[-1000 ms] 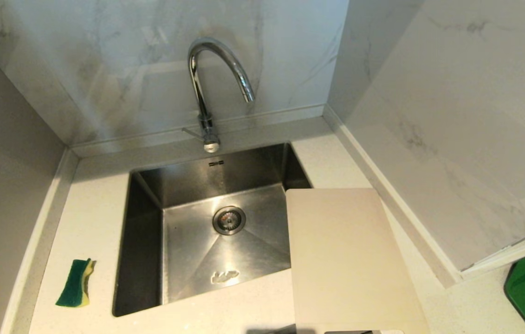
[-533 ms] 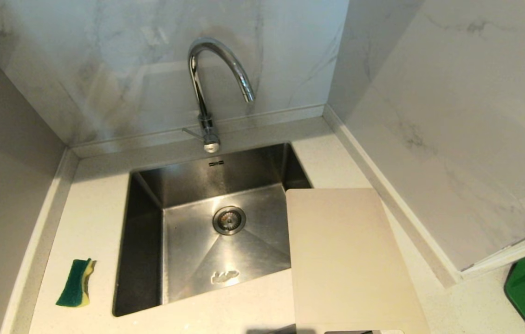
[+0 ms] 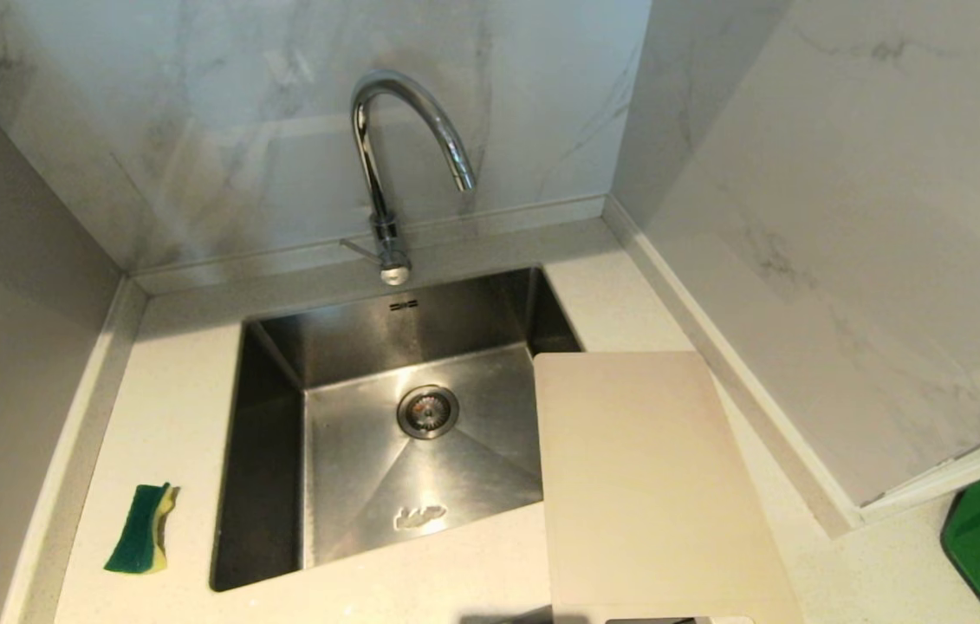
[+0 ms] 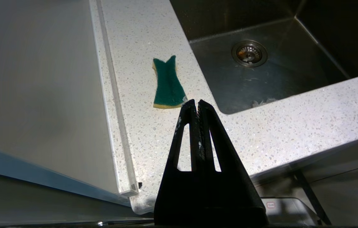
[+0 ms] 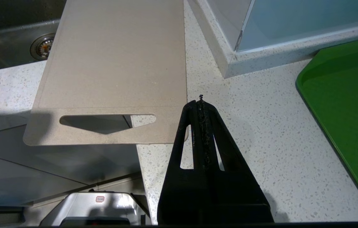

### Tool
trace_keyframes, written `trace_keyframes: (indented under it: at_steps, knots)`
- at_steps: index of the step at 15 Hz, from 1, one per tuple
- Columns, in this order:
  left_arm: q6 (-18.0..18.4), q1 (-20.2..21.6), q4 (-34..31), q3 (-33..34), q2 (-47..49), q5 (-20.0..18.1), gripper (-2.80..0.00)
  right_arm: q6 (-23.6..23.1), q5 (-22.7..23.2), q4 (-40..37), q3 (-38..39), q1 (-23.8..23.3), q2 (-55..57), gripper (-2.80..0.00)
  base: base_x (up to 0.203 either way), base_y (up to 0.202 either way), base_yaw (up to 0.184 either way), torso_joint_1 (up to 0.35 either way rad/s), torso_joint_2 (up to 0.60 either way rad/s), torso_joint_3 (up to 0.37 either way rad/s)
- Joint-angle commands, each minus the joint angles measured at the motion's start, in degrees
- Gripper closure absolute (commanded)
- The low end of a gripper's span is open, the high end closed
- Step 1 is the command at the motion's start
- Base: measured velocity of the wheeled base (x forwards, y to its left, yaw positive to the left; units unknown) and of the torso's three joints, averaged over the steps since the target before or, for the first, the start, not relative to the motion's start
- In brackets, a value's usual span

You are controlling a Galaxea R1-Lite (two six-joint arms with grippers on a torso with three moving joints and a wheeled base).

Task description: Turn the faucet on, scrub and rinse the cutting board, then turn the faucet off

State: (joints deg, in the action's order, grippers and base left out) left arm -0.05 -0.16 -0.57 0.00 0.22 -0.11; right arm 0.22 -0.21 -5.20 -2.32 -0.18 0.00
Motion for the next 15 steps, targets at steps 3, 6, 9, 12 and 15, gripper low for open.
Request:
trace_keyframes:
  at_steps: [3,6,9,12,15]
  knots:
    - [-0.3,0.0,0.0,0.1,-0.3,0.0,0.0,0.7,-0.1,1.2,0.4,0.0,0.0,0.0,0.0,0.0,0.0,0.0,0.0,0.0]
    - [-0.3,0.0,0.0,0.1,-0.3,0.1,0.0,0.6,-0.1,1.2,0.4,0.0,0.0,0.0,0.0,0.0,0.0,0.0,0.0,0.0]
    - [-0.1,0.0,0.0,0.0,-0.3,0.0,0.0,0.5,-0.1,1.1,0.4,0.0,0.0,0.0,0.0,0.0,0.0,0.0,0.0,0.0]
    - [-0.1,0.0,0.0,0.1,-0.3,0.0,0.0,0.4,-0.1,1.0,0.3,0.0,0.0,0.0,0.0,0.0,0.0,0.0,0.0,0.0]
    - [-0.1,0.0,0.0,0.1,-0.3,0.0,0.0,0.4,-0.1,1.0,0.3,0.0,0.0,0.0,0.0,0.0,0.0,0.0,0.0,0.0]
